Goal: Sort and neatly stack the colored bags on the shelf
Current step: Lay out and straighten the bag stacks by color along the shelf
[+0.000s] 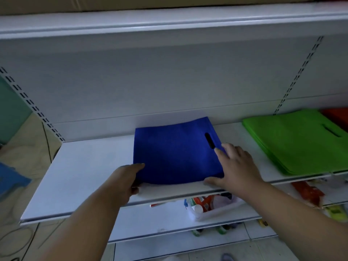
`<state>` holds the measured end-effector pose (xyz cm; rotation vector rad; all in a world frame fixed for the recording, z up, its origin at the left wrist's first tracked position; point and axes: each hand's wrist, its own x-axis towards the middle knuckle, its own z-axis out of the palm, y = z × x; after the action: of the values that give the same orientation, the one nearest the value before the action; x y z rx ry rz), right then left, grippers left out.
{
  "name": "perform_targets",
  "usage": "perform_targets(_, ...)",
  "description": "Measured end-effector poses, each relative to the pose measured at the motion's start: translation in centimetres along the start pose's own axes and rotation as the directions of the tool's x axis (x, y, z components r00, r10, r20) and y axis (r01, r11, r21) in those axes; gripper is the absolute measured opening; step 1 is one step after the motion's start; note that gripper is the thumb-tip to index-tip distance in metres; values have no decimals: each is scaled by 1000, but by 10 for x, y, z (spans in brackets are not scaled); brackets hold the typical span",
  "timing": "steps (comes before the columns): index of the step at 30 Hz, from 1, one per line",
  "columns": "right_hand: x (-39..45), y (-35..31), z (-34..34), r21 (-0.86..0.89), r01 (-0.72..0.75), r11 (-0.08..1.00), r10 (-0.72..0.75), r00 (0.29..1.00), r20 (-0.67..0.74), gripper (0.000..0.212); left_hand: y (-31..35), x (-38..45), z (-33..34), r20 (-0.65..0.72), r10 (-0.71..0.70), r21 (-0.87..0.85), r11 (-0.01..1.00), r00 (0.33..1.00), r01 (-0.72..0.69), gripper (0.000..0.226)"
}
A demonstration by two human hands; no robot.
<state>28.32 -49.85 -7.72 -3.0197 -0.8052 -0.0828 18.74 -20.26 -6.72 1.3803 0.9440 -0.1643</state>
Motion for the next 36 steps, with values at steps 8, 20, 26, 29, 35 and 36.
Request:
perform_targets(8, 24, -105, 18, 224, 214, 951, -195, 975, -102, 54, 22, -12, 17, 94, 51, -387, 922, 994, -10, 19)
perform_targets(20, 6, 7, 25, 416, -211, 885, 266, 961, -79, 76, -6, 9, 4, -17, 71, 9, 997, 997, -71, 18)
perform_targets(26, 5, 25, 18, 877, -364, 314, 137, 931, 337, 110, 3, 20, -2, -6, 63, 316, 947, 998, -58, 22)
perform_targets(29, 26, 40, 19, 861, -487, 146, 135, 872, 470, 112, 18, 33, -6, -39, 44, 338, 941, 998, -28, 27)
perform_targets(35, 95, 28, 11, 841, -523, 137, 241, 842, 484, 42, 49, 64, 6, -79, 57, 254, 967, 995, -35, 23)
perform_targets(36, 105, 25, 12, 837, -525, 157, 255, 840, 479, 49, 54, 68, 10, -96, 92, 268, 961, 991, -63, 22)
